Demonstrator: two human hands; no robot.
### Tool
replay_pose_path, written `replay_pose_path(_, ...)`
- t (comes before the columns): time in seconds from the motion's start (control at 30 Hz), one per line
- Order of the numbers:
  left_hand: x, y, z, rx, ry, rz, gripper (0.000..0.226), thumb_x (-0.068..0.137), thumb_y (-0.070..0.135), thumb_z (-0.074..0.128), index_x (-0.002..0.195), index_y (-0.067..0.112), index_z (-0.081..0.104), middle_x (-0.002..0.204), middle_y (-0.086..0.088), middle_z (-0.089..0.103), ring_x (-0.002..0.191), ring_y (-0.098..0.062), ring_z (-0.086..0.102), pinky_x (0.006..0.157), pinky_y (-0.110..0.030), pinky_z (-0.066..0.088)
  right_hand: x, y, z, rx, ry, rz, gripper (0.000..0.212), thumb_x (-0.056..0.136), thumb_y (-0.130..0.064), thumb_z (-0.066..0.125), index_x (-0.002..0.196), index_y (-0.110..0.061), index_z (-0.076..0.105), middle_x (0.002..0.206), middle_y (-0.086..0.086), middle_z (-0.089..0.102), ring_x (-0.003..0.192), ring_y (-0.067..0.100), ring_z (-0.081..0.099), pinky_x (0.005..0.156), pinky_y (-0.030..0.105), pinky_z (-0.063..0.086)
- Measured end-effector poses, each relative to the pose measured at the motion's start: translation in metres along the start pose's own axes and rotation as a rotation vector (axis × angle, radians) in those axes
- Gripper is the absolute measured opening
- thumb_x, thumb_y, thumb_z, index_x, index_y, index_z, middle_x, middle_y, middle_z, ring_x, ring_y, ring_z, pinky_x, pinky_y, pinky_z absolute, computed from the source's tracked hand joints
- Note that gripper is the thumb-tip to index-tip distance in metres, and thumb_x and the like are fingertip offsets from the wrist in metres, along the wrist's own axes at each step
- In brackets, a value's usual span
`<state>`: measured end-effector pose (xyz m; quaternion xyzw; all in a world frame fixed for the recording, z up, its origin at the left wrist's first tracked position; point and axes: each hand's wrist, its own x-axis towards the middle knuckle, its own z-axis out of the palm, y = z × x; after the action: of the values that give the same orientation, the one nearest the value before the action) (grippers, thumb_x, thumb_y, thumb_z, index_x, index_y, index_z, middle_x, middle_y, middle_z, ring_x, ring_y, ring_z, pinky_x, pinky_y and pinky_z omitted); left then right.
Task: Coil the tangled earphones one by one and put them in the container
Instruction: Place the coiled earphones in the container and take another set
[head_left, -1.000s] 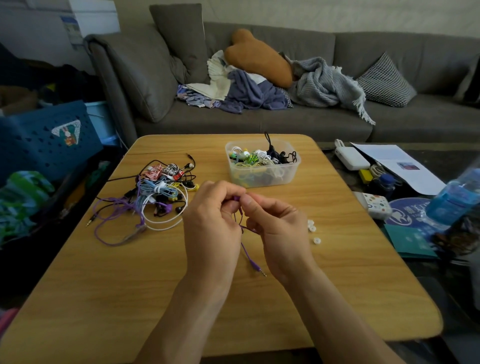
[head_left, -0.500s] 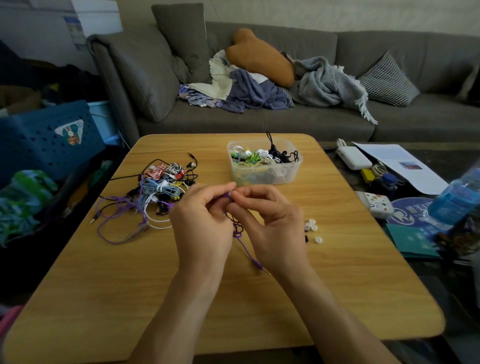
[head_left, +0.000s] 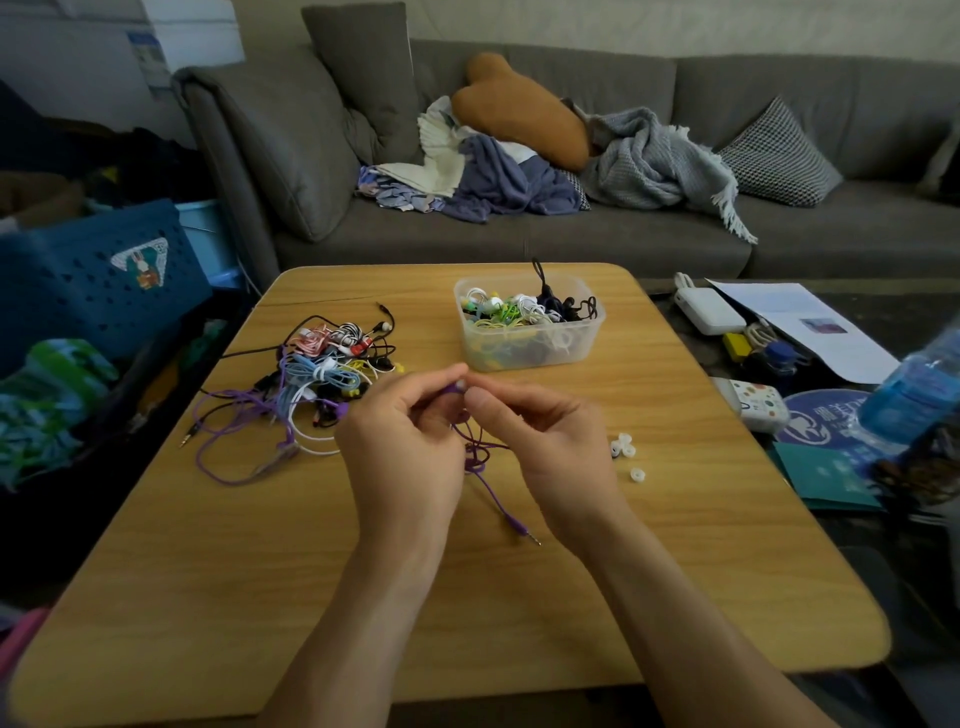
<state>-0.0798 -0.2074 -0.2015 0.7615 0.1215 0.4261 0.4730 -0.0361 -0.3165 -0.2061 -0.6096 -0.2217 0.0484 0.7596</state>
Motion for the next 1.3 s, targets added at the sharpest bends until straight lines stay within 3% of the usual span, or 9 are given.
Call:
replay_pose_path(0.1, -0.002, -0.001, 0.002, 0.008, 0.038, 0.021, 0.033, 0.08, -0.008, 0.067, 0.098, 0.019, 0.076, 0.09, 0.002, 0.072, 0.085, -0.011, 0.069, 0.078, -0.036, 0.057, -0.001, 0.001, 0.0, 0.119, -0.014, 0.082, 0.023, 0.087, -0.002, 0.069, 0.109, 0.001, 0.073, 0.103, 0.01, 0.076, 0.102, 0.018, 0.071, 0.086, 0.025, 0.054)
replay_pose_path(0.27, -0.005, -0.001, 0.006, 0.048, 0.091, 0.09, 0.027, 0.08, -0.002, 0.066, 0.098, 0.015, 0.077, 0.089, 0.001, 0.069, 0.081, -0.01, 0.066, 0.074, -0.033, 0.055, -0.002, 0.001, 0.002, 0.295, 0.018, 0.187, 0.023, 0.087, 0.0, 0.067, 0.109, 0.003, 0.072, 0.089, 0.005, 0.075, 0.066, 0.0, 0.064, 0.064, 0.011, 0.048)
replay_pose_path(0.4, -0.005, 0.0, 0.008, 0.071, 0.089, 0.139, 0.026, 0.08, -0.002, 0.066, 0.098, 0.014, 0.077, 0.087, 0.004, 0.066, 0.08, -0.005, 0.062, 0.073, -0.024, 0.053, -0.001, 0.005, 0.001, 0.294, 0.027, 0.208, 0.026, 0.081, -0.011, 0.072, 0.106, -0.004, 0.075, 0.098, 0.009, 0.076, 0.078, 0.004, 0.063, 0.07, 0.018, 0.046)
replay_pose_path(0.57, -0.001, 0.003, 0.004, 0.109, -0.063, 0.168, 0.029, 0.082, -0.005, 0.069, 0.101, 0.015, 0.076, 0.085, 0.009, 0.063, 0.079, -0.002, 0.062, 0.07, -0.014, 0.05, 0.003, 0.002, -0.01, 0.17, 0.037, 0.181, 0.012, 0.088, -0.004, 0.068, 0.098, -0.005, 0.075, 0.077, 0.0, 0.073, 0.061, 0.002, 0.057, 0.064, 0.019, 0.046)
replay_pose_path(0.7, 0.001, 0.004, 0.003, 0.043, -0.173, 0.08, 0.033, 0.083, -0.003, 0.07, 0.108, 0.018, 0.073, 0.091, 0.007, 0.069, 0.083, -0.004, 0.067, 0.073, -0.024, 0.057, 0.005, -0.002, -0.021, -0.016, 0.001, 0.105, 0.009, 0.087, -0.007, 0.071, 0.096, -0.005, 0.074, 0.082, 0.009, 0.075, 0.07, 0.012, 0.066, 0.062, 0.024, 0.05)
replay_pose_path(0.87, 0.003, 0.007, 0.001, -0.109, -0.272, -0.06, 0.032, 0.082, -0.006, 0.07, 0.096, 0.023, 0.069, 0.085, 0.004, 0.073, 0.076, -0.004, 0.071, 0.07, -0.017, 0.056, 0.009, -0.01, -0.033, -0.172, -0.027, 0.044, 0.019, 0.083, -0.005, 0.075, 0.102, -0.004, 0.074, 0.076, 0.001, 0.075, 0.064, 0.004, 0.066, 0.057, 0.016, 0.048)
replay_pose_path(1.03, 0.003, 0.007, 0.001, -0.181, -0.342, -0.114, 0.027, 0.082, -0.005, 0.07, 0.096, 0.018, 0.072, 0.085, 0.003, 0.074, 0.077, -0.008, 0.072, 0.072, -0.019, 0.056, 0.012, -0.01, -0.039, -0.249, -0.084, 0.019, 0.016, 0.085, -0.006, 0.074, 0.1, -0.001, 0.075, 0.076, 0.005, 0.074, 0.064, 0.003, 0.064, 0.059, 0.014, 0.047)
replay_pose_path(1.17, 0.003, 0.007, 0.002, -0.172, -0.365, -0.099, 0.031, 0.081, -0.007, 0.071, 0.094, 0.022, 0.071, 0.084, 0.005, 0.074, 0.076, -0.007, 0.071, 0.072, -0.018, 0.055, 0.012, -0.01, -0.041, -0.267, -0.092, 0.036, 0.009, 0.084, -0.005, 0.075, 0.093, -0.004, 0.074, 0.073, -0.001, 0.073, 0.064, 0.003, 0.064, 0.059, 0.014, 0.047)
replay_pose_path(1.3, 0.003, 0.005, 0.002, -0.083, -0.366, -0.069, 0.036, 0.081, -0.007, 0.071, 0.097, 0.026, 0.069, 0.086, 0.008, 0.072, 0.078, -0.003, 0.069, 0.074, -0.019, 0.056, 0.011, -0.009, -0.043, -0.295, -0.128, 0.126, 0.015, 0.086, -0.013, 0.075, 0.096, -0.003, 0.073, 0.081, 0.017, 0.074, 0.067, 0.015, 0.063, 0.06, 0.025, 0.051)
